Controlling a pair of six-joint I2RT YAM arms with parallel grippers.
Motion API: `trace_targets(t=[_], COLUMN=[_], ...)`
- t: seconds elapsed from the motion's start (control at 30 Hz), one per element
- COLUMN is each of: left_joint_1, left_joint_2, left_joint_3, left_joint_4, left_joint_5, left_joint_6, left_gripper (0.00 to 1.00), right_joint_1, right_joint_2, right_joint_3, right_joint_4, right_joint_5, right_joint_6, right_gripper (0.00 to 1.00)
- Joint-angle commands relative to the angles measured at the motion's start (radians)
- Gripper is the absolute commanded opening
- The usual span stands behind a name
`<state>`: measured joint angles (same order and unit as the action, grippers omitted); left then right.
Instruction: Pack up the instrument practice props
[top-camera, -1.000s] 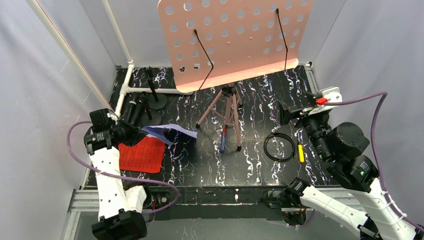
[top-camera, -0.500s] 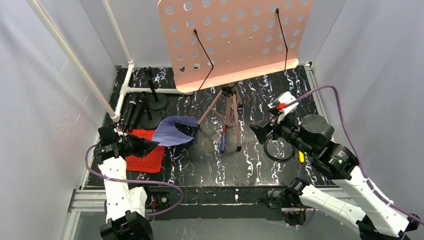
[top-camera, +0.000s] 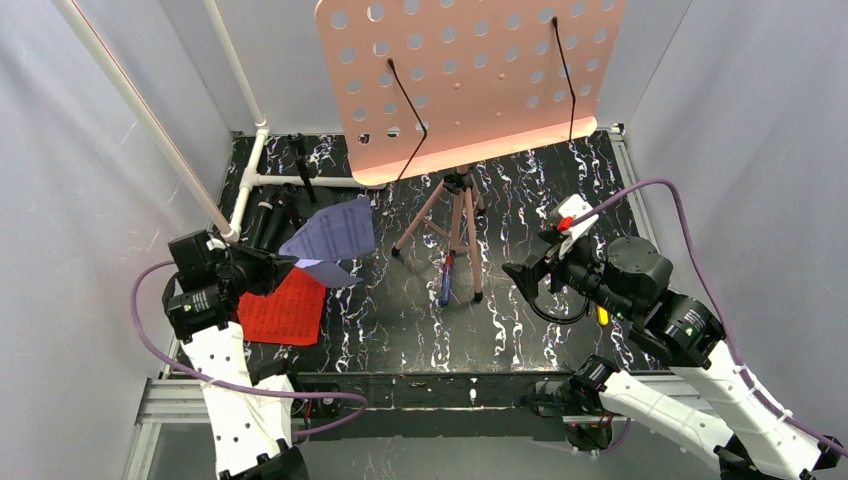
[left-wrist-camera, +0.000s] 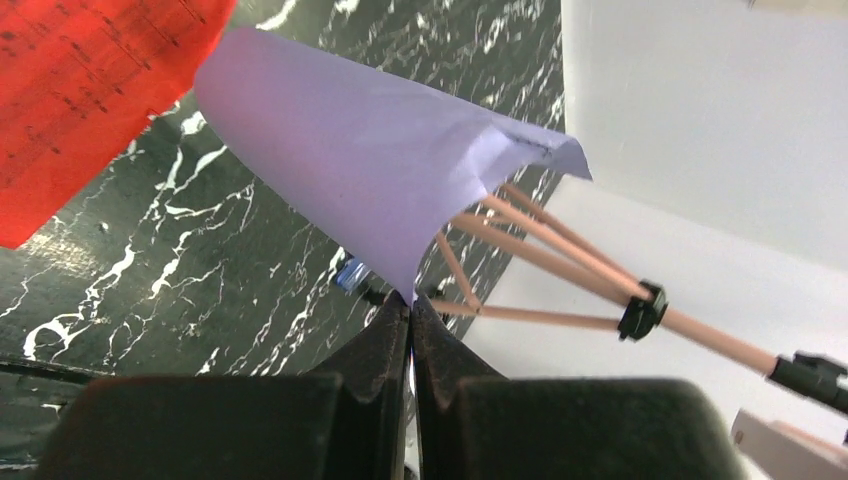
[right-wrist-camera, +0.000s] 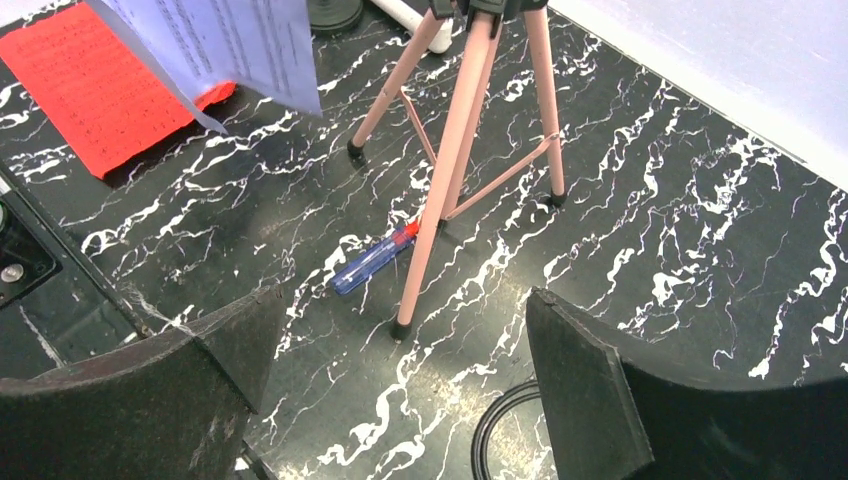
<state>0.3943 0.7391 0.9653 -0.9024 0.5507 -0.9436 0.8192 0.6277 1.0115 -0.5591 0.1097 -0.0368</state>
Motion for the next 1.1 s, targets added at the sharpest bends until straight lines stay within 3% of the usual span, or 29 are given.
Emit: trace_targets(t=[0.0, 0.13, 0.23, 0.3, 0.5, 0.67, 0.77, 0.9, 1.07], left_joint_1=[0.063, 0.093, 0.093, 0.093, 0.093, 0.094, 0.092, 0.094, 0.093], left_joint_2=[-0.020, -0.072, -0.244, -0.311, -0.332, -0.552, -0.622, -0.571, -0.488], left_joint_3=[0.066, 0.030, -0.089, -0.125, -0.194, -0.262, -0.208, -0.085, -0.053], left_joint_4=[-0.077, -0.026, 0.198, 0.294, 0.332, 0.266, 0.182, 0.133, 0.253], left_joint_5=[-0.132, -0.166, -0.193, -0.231, -0.202, -0.381, -0.489, -0.510, -0.476], left_joint_6=[-0.065, -0.211, -0.435, -0.504, -0.425, -0.434, -0.460, -0.447, -0.438], left_gripper=[0.00, 0.00, 0.00, 0.00, 0.00, 0.00, 0.00, 0.00, 0.00], right_joint_1=[0.002, 0.003, 0.002, 0.003, 0.002, 0.002, 0.002, 0.003, 0.002], right_joint_2=[-0.021, -0.021, -0.021, -0.025, -0.048, -0.063, -0.067, -0.063, -0.064], right_joint_3=[0.033, 0.039, 0.037, 0.038, 0.033, 0.036, 0.037, 0.037, 0.037], right_joint_4=[-0.034, -0.048, -0.048, -0.044, -0.050, -0.068, -0.070, -0.065, -0.060], right_joint_5=[0.016, 0.006, 0.004, 0.000, 0.002, 0.006, 0.005, 0.002, 0.001], right_joint_6=[0.000, -0.015, -0.030, -0.033, -0.043, -0.046, -0.045, -0.046, -0.045], right_gripper=[0.99, 0.99, 0.99, 0.99, 0.99, 0.99, 0.99, 0.99, 0.99])
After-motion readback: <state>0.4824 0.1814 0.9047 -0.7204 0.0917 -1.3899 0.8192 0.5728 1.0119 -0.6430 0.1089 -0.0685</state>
